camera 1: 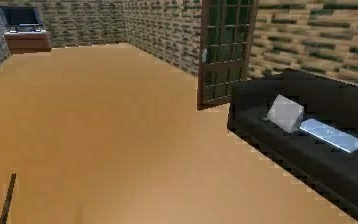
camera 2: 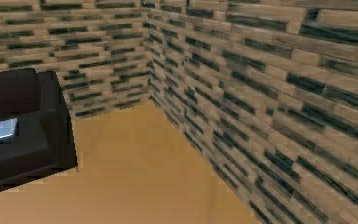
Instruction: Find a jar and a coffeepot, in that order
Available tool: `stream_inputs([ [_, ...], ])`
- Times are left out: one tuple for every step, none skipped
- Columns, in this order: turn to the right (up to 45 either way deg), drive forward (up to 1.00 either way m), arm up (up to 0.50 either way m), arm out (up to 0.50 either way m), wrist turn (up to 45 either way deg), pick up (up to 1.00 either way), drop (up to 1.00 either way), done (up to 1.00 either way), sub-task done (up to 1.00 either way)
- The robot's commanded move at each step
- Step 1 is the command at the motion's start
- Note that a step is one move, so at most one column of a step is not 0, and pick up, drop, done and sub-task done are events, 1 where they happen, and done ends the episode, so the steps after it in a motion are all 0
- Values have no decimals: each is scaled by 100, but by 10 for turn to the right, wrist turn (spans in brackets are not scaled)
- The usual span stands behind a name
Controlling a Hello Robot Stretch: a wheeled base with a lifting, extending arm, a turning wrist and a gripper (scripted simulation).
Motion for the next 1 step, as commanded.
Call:
stream_inputs([
  [30,0,0,0,0,0,0,0,0],
])
